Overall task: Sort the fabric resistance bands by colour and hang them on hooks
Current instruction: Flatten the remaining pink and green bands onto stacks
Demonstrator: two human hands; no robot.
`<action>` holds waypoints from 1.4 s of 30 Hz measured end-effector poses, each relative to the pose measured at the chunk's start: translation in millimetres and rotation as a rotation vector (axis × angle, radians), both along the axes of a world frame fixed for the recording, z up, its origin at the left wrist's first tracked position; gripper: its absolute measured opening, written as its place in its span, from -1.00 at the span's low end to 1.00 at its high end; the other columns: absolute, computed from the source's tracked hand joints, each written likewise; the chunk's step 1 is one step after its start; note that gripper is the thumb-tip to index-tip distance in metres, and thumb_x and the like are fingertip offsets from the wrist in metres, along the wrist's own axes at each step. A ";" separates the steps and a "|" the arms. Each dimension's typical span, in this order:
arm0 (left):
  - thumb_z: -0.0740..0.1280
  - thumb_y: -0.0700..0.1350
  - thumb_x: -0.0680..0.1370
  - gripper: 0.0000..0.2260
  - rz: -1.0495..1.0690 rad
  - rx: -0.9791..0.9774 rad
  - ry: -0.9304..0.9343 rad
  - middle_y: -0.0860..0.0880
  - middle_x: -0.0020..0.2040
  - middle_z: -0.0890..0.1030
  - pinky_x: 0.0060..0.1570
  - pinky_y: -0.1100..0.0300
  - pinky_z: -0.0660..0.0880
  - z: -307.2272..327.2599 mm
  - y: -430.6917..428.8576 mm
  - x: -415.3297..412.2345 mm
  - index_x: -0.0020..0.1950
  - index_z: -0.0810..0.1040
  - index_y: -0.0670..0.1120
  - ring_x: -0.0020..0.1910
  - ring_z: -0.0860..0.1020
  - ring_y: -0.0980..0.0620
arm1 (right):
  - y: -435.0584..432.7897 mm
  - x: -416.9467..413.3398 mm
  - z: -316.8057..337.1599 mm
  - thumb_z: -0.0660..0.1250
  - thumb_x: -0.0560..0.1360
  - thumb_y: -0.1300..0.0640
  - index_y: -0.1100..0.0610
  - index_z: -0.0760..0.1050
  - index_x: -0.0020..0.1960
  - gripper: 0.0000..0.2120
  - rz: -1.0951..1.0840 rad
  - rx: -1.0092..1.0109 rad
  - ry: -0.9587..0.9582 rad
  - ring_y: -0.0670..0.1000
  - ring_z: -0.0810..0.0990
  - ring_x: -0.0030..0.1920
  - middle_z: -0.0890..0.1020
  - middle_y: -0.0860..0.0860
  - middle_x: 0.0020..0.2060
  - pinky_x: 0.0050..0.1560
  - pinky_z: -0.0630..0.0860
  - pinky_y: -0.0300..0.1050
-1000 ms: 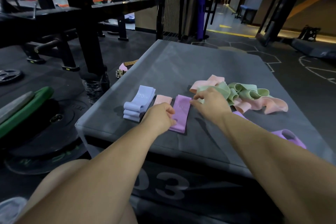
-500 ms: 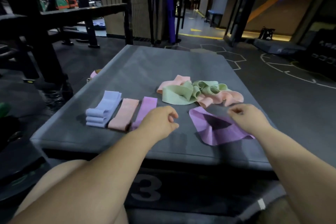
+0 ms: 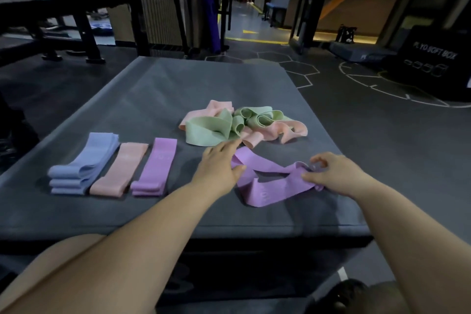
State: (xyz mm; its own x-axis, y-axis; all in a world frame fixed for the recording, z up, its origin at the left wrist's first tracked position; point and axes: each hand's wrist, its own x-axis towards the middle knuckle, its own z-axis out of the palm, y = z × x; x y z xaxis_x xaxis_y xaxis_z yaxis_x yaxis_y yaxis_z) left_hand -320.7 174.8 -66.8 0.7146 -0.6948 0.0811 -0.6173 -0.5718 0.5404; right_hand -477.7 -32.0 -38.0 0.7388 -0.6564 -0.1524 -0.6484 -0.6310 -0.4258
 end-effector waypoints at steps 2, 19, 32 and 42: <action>0.21 0.03 0.62 -0.47 -0.010 0.084 -0.035 0.09 0.54 0.19 0.43 0.02 0.19 -5.1 -7.7 7.9 0.56 0.11 0.14 0.46 0.13 -0.09 | -4.3 -0.6 -2.6 0.49 0.42 -0.06 0.10 0.47 0.32 -0.47 -0.021 0.015 0.001 0.07 0.53 0.20 0.57 0.07 0.23 0.16 0.40 -0.13; 0.22 -0.04 0.64 -0.79 0.088 -0.436 0.614 0.02 -0.19 0.58 -0.23 0.22 0.37 8.3 -2.6 20.0 -0.17 0.52 -0.01 -0.22 0.48 0.09 | -9.0 -3.4 5.3 0.35 0.50 0.38 0.12 0.51 0.23 -0.65 -0.088 0.855 -0.351 0.08 0.46 -0.04 0.60 0.11 -0.06 -0.13 0.62 -0.21; 0.20 -0.10 0.64 -0.83 0.215 -0.711 1.174 0.02 -0.45 0.56 -0.18 0.17 0.51 29.9 31.4 28.9 -0.06 0.53 -0.11 -0.43 0.57 0.09 | -7.0 -14.9 16.7 0.22 0.48 0.47 0.11 0.51 0.15 -0.63 -0.117 1.083 -0.543 0.01 0.65 -0.15 0.68 0.08 -0.10 -0.14 0.61 -0.17; 0.20 -0.10 0.63 -0.82 0.263 -0.733 1.102 0.05 -0.54 0.46 -0.31 0.26 0.45 33.0 39.6 29.2 -0.15 0.50 -0.06 -0.53 0.45 0.14 | -4.8 -21.4 18.7 0.21 0.40 0.30 0.12 0.70 -0.06 -0.69 -0.111 1.323 -0.688 -0.06 0.65 -0.26 0.67 -0.02 -0.21 -0.12 0.57 -0.18</action>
